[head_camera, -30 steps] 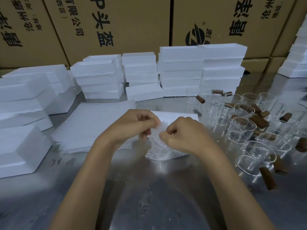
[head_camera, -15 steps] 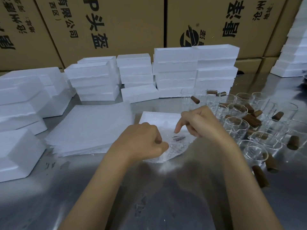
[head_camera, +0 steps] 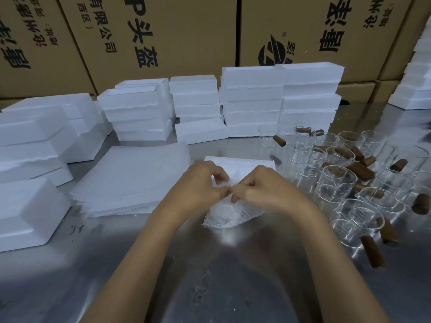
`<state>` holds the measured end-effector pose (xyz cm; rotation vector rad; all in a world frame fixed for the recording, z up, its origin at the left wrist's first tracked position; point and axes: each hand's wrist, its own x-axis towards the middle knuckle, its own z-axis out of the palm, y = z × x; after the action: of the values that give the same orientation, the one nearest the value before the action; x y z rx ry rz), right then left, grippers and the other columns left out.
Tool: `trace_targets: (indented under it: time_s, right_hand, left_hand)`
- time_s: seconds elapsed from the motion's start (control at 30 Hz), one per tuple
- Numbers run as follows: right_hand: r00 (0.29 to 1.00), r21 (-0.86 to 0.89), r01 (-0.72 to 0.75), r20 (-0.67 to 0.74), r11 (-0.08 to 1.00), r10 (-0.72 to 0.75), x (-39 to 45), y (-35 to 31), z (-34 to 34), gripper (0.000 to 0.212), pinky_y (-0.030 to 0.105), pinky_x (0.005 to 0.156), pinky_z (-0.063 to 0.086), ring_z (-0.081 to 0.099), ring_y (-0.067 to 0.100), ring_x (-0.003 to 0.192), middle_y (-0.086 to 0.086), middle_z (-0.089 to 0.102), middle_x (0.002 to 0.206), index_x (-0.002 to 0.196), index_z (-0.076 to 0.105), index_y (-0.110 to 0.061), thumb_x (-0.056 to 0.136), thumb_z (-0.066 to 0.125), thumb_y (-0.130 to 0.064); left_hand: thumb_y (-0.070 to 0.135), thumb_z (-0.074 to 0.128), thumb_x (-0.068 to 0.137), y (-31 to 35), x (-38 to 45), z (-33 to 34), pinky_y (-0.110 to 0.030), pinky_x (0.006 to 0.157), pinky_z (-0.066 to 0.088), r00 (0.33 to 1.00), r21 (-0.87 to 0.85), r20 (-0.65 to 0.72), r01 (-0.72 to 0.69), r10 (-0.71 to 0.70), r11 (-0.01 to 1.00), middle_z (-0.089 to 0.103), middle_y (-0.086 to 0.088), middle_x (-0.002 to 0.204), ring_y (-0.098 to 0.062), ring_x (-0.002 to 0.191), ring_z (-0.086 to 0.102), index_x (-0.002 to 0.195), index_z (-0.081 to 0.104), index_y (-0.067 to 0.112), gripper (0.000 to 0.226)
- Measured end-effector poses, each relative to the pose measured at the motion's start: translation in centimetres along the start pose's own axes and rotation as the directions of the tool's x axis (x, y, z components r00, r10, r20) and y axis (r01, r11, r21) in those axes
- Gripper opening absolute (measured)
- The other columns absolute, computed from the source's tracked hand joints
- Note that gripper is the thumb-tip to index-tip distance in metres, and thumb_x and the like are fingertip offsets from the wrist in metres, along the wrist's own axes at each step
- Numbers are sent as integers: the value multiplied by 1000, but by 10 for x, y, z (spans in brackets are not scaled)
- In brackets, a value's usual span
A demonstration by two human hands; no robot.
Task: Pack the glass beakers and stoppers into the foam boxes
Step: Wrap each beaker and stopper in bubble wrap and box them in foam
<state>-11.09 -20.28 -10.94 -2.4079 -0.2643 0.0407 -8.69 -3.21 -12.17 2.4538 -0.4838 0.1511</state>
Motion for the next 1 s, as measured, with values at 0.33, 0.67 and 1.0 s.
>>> trace_targets:
  time_s: [0.33, 0.67, 1.0]
  right_hand:
    - [997, 140, 35, -73, 990, -25, 5, 20, -7, 28, 17, 80, 35, 39, 0, 97, -12, 51, 102, 98, 63, -38, 76, 73, -23]
    - [997, -126, -28, -78, 992, 19, 13, 15, 15, 29, 25, 89, 21, 26, 9, 100, -12, 37, 96, 95, 54, -33, 75, 75, -27]
    - [995, 435, -43, -58, 900, 75, 14, 19, -4, 18, 17, 68, 47, 55, 1, 69, -13, 68, 81, 81, 71, -26, 79, 61, -10]
  left_hand:
    - [4, 64, 79, 3, 0, 8, -16, 54, 34, 998, -52, 60, 8, -4, 999, 39, 10, 74, -1, 63, 41, 80, 46, 32, 33]
    - [36, 74, 76, 10, -5, -9, -22, 61, 39, 972, -137, 210, 138, -107, 981, 52, 8, 92, -4, 58, 45, 91, 51, 38, 28]
    - [70, 70, 63, 26, -19, -7, -24, 68, 42, 960, 7, 279, -19, 16, 1000, 38, 19, 99, 6, 81, 52, 105, 49, 62, 47]
